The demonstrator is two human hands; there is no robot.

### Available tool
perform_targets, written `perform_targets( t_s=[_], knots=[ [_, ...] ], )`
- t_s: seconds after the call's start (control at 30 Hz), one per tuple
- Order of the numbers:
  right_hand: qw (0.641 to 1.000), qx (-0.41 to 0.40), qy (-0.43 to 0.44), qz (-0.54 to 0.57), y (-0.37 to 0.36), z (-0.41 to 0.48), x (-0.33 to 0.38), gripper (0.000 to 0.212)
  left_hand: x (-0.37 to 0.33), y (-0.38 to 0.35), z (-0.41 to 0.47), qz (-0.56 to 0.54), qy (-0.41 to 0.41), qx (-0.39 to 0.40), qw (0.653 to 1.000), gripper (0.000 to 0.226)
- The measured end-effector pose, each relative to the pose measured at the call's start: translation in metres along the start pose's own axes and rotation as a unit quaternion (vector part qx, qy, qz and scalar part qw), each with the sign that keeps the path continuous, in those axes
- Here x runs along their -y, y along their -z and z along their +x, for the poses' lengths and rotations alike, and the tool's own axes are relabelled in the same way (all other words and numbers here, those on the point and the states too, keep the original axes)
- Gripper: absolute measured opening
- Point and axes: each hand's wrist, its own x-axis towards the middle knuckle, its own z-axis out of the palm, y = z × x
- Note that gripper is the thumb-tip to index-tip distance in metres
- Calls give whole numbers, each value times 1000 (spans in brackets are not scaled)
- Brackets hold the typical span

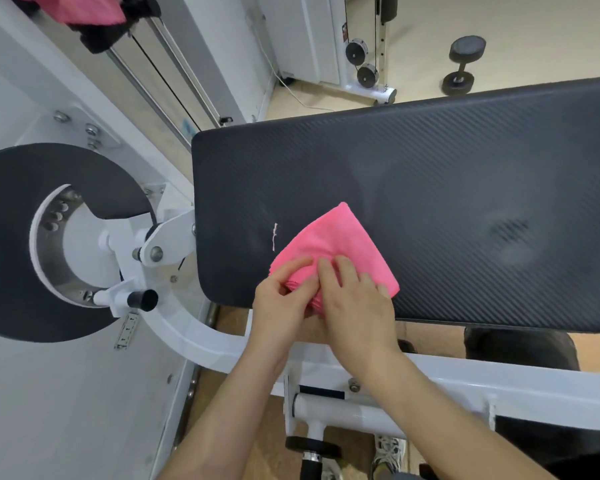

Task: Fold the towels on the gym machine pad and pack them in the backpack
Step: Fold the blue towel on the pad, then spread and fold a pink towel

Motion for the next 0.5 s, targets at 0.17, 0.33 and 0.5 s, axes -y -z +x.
perform_targets(
  t_s=[0.17,0.33,0.5],
  knots=[
    [990,-97,101,14,-10,-4,-21,50,27,29,-14,539,-315,-84,777,64],
    [986,-38,159,21,-4,-9,-28,52,34,24,-3,613,-475,-151,612,30],
    [985,-63,161,9,-2,-26,-39,37,51,30,25,601,-483,52,635,16]
  ],
)
